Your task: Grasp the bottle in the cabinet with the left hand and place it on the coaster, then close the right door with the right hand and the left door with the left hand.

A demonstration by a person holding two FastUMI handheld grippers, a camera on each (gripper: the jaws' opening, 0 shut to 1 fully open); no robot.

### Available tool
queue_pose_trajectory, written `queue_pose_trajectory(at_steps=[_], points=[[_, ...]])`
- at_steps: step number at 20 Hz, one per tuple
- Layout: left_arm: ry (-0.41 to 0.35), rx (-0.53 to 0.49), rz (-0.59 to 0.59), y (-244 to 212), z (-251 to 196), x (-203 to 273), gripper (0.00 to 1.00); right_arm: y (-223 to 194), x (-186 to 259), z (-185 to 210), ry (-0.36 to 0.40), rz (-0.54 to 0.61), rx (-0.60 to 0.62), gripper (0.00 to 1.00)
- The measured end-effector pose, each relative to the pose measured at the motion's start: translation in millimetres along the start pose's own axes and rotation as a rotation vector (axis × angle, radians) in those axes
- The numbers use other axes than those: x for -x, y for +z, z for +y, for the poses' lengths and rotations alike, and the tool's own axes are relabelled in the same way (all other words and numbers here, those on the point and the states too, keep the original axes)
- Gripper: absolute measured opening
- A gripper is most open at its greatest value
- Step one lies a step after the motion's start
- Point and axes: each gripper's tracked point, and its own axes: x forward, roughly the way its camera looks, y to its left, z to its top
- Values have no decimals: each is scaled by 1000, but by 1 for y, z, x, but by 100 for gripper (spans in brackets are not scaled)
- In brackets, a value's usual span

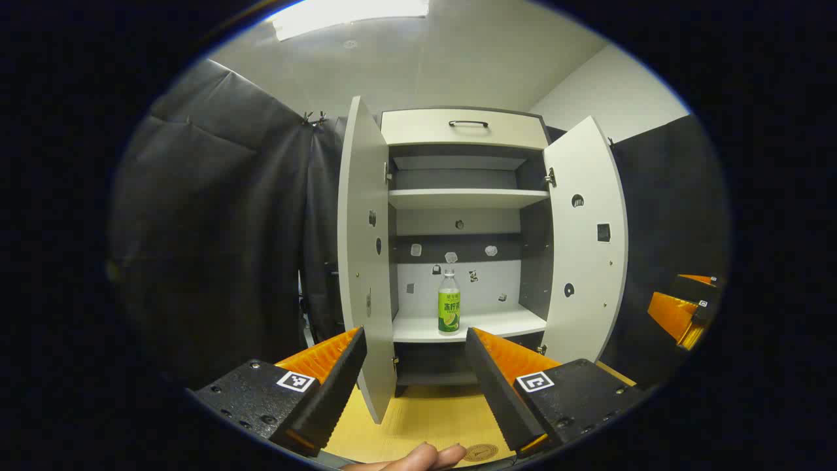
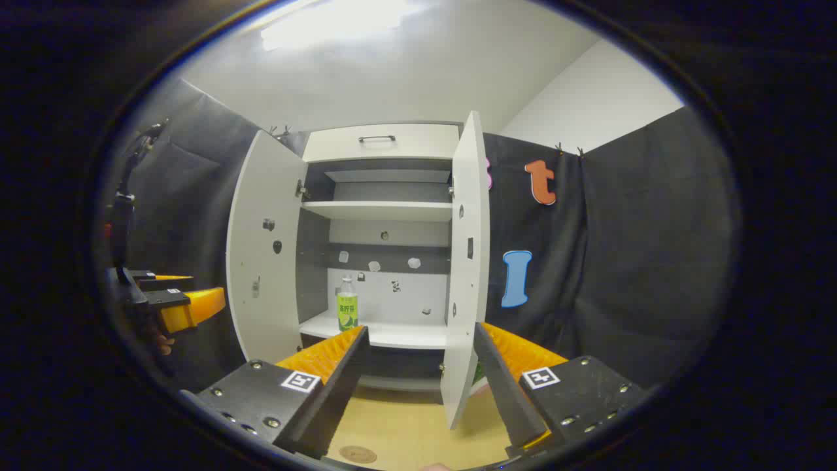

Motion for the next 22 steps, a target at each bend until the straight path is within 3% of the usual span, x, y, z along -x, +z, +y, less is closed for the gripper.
queue_pose_trajectory(at_steps=[4, 5, 22], points=[[11, -35, -15, 3, -1, -25, 96, -5, -16, 0, 2, 9, 19, 99], [2, -35, -21, 2, -6, -30, 96, -5, -21, 1, 4, 9, 20, 94], [-53, 14, 4, -16, -13, -141, 96, -18, -106, 14, 6, 8, 24, 94]])
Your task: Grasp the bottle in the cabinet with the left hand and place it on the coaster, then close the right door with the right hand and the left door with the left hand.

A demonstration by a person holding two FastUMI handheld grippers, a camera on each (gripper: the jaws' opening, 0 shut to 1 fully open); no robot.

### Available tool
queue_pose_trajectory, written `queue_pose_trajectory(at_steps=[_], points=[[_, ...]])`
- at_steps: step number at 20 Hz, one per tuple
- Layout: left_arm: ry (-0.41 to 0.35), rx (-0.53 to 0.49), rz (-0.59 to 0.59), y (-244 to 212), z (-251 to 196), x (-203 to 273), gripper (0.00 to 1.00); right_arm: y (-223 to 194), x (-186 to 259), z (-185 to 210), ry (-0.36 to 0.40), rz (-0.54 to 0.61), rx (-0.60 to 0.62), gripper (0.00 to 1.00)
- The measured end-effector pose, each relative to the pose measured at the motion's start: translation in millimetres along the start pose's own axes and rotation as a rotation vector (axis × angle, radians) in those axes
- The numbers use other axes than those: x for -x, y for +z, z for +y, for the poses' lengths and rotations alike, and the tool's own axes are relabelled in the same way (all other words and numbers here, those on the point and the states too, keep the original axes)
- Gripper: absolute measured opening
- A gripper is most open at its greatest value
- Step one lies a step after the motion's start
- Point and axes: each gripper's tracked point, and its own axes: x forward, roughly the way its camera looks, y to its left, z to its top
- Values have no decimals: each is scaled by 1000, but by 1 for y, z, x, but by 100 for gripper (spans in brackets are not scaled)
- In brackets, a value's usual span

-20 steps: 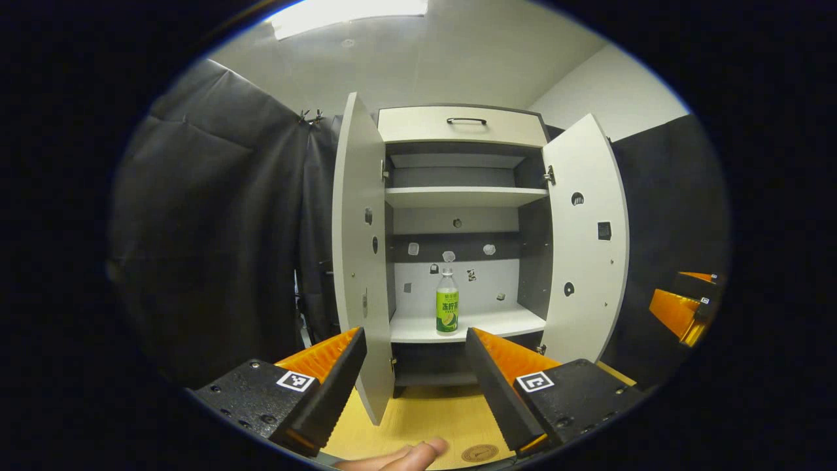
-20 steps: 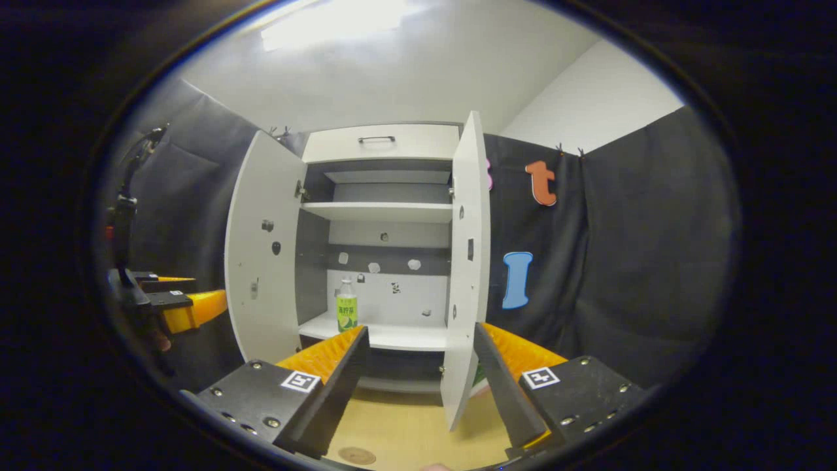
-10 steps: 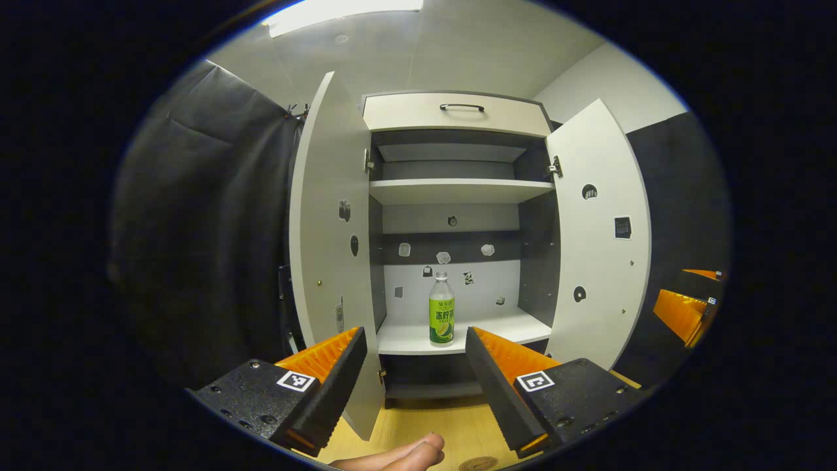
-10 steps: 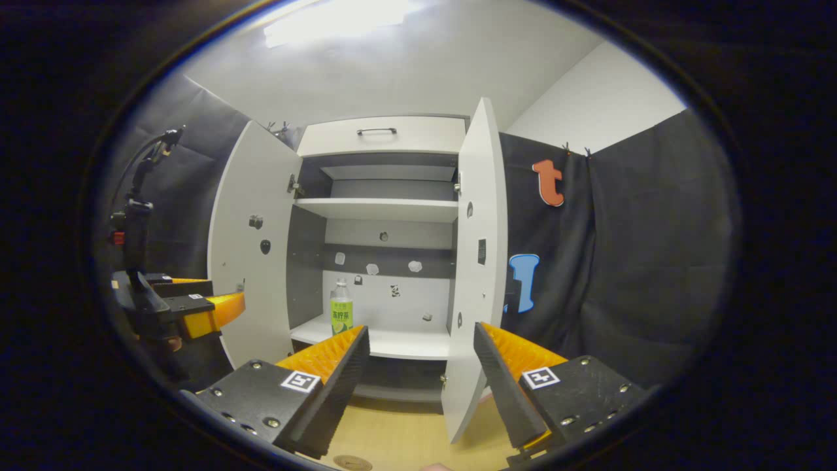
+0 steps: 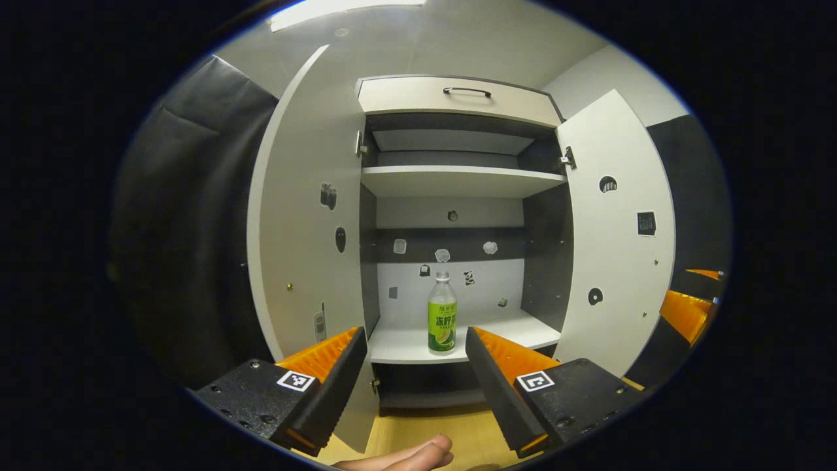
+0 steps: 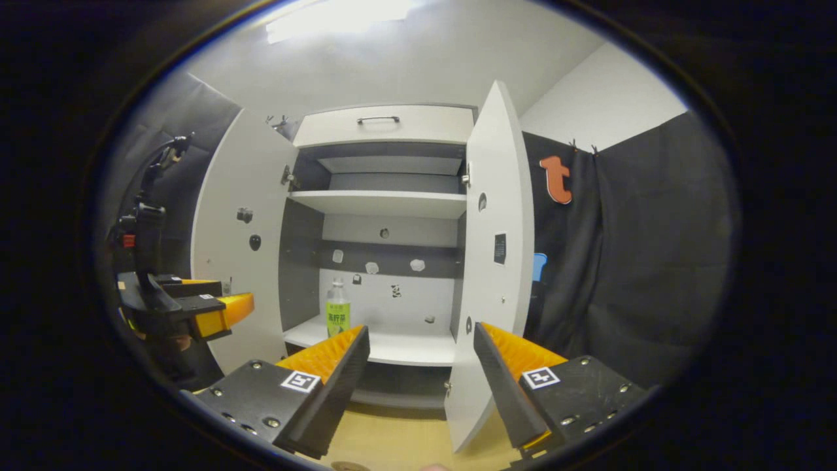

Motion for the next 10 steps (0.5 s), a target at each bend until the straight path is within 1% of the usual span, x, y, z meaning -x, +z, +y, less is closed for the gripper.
queue_pose_trajectory(at_steps=[1, 2, 3, 4, 5, 6, 10], points=[[-3, 6, 2, -2, -1, -6, 96, -2, -3, -1, -9, 5, -3, 96], [-8, 11, 10, -5, -2, -13, 96, -3, -6, -3, -19, 4, -6, 94], [-15, 15, 18, -8, -3, -20, 96, -2, -8, -3, -23, 1, -8, 96], [-19, 17, 26, -11, -4, -27, 96, -2, -9, -3, -24, -3, -7, 94], [-23, 14, 32, -15, -5, -35, 96, -1, -11, -4, -25, -7, -6, 94], [-21, 9, 35, -16, -6, -42, 96, -1, -12, -4, -25, -9, -5, 96], [-36, 8, 30, -18, -14, -66, 96, 0, -20, -11, -37, -18, 2, 96]])
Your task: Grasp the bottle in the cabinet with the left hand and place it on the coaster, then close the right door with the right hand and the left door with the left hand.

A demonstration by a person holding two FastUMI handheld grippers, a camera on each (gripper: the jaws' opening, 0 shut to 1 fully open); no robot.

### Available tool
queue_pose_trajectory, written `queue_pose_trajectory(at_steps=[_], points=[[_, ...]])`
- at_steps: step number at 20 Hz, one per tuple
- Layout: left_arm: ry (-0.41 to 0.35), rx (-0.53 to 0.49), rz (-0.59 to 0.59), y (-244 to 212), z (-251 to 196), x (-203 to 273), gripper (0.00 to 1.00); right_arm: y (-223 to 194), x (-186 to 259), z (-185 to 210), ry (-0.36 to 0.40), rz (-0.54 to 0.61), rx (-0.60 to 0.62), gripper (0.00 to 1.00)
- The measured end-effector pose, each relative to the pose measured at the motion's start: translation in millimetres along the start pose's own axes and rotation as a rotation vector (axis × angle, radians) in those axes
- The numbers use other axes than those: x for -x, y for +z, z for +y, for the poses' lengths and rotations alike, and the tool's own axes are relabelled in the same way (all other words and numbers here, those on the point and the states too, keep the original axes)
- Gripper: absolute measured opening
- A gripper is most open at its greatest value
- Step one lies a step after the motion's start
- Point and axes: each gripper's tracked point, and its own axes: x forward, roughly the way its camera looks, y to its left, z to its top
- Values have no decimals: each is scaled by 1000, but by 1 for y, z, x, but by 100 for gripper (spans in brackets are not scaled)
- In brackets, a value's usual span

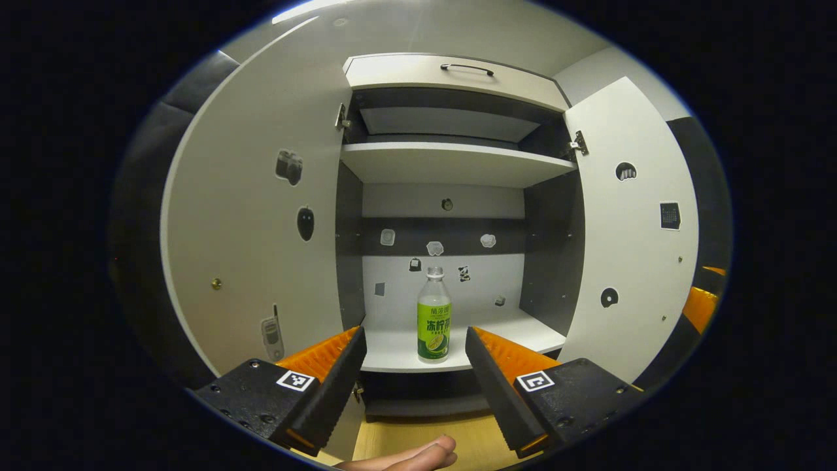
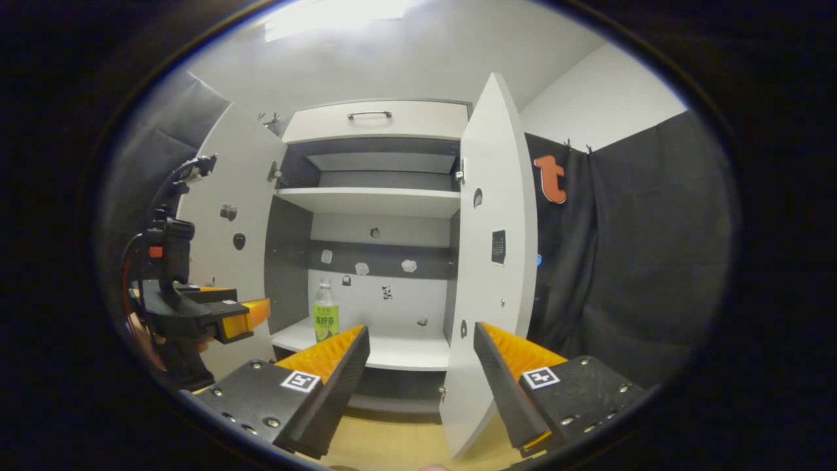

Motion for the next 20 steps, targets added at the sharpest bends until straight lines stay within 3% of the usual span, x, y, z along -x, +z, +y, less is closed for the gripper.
queue_pose_trajectory(at_steps=[9, 18, 19, 20], points=[[-37, 8, 28, -24, -24, -78, 96, -17, -21, -18, -36, 31, 24, 96], [-29, -5, 47, -50, -36, -150, 96, -24, -19, -35, -60, 42, 28, 96], [-10, -7, 47, -53, -32, -157, 100, -25, -18, -36, -58, 41, 34, 94], [-3, -3, 53, -56, -31, -163, 96, -25, -17, -37, -59, 40, 40, 94]])
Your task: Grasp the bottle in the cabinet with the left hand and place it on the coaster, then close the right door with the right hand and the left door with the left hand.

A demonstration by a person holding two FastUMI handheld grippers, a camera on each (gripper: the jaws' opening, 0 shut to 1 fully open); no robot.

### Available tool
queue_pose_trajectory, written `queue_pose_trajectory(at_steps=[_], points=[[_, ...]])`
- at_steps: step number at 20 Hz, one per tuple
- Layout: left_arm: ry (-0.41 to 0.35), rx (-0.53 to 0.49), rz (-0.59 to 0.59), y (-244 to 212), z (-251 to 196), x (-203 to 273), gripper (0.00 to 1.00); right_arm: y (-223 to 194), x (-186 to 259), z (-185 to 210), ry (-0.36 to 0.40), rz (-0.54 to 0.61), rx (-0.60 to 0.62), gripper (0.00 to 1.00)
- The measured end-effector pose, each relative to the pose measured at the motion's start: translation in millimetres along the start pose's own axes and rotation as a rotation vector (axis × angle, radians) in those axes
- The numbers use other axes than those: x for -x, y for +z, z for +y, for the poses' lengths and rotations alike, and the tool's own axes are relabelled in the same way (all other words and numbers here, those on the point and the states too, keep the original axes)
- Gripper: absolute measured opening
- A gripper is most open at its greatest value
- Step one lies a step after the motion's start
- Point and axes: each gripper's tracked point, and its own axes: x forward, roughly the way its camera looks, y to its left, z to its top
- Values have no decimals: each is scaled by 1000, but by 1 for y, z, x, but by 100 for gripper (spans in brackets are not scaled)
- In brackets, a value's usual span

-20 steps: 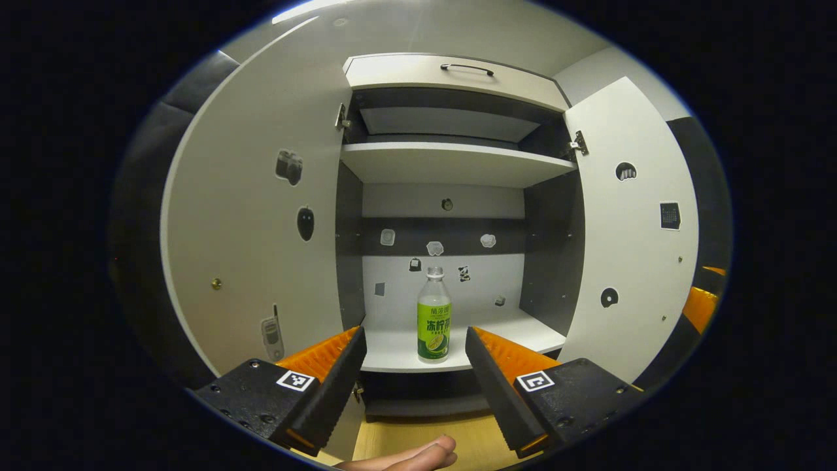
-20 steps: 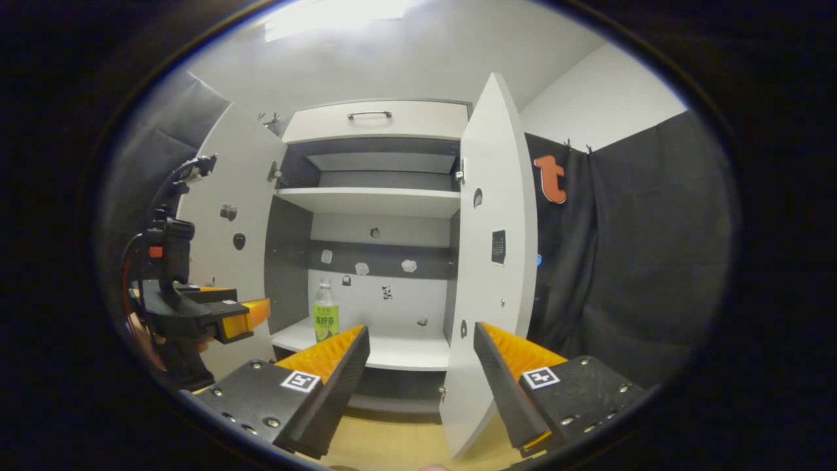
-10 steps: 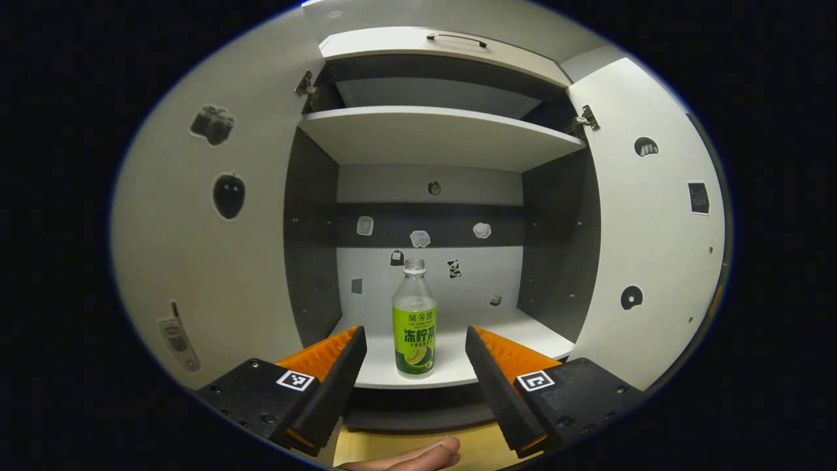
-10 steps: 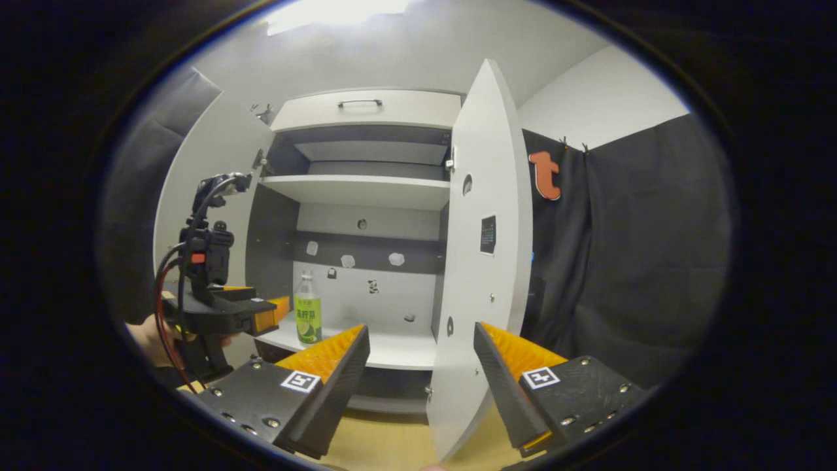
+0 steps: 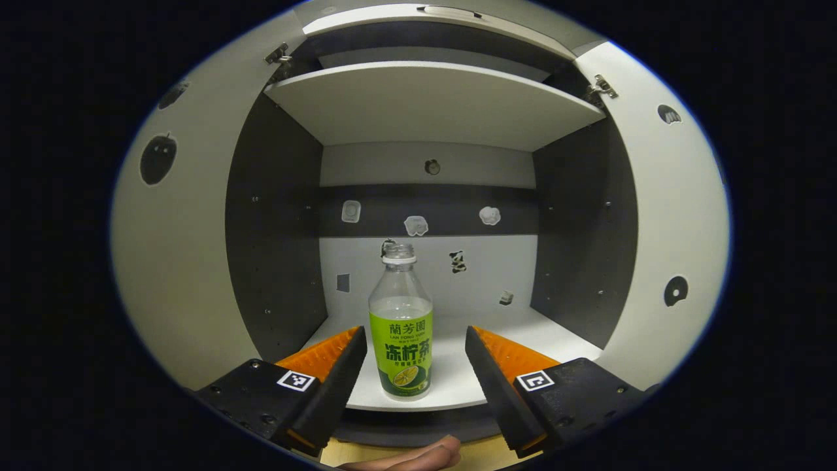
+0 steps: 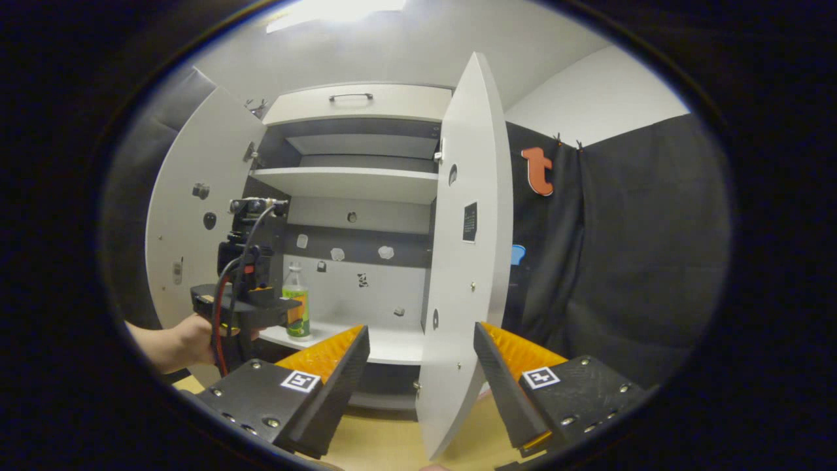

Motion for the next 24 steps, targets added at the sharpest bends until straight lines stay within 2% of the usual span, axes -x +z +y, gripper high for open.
queue_pose_trajectory(at_steps=[1, 4, 7, 10, 11, 12, 13, 16, 18, 20, 24], points=[[3, 2, 7, -4, 1, -6, 96, 0, 1, -1, -3, 0, 3, 96], [17, -11, 11, -8, 6, -20, 96, 2, 9, -1, 7, -7, 0, 94], [3, 8, -38, -1, 8, -38, 96, 2, 22, 1, 41, -14, -16, 96], [16, 8, -42, -5, 14, -55, 96, -9, 35, -13, 20, 17, -17, 96], [0, 16, -22, -12, 10, -58, 94, -12, 39, -18, 6, 29, -13, 94], [6, 0, -39, -8, 12, -59, 81, -13, 45, -22, -3, 35, -9, 96], [20, -7, -41, -7, 16, -59, 81, -12, 51, -24, -5, 34, -10, 96], [23, 12, -14, -7, 15, -42, 80, -8, 65, -30, 0, 23, -20, 96], [-28, 46, -10, -4, 6, -23, 80, -9, 73, -34, 0, 24, -17, 96], [-36, 29, -28, 1, 7, -5, 80, -9, 82, -38, 4, 21, -15, 94], [-49, 9, -20, 3, 3, 43, 80, -8, 105, -43, 16, 26, -31, 96]])
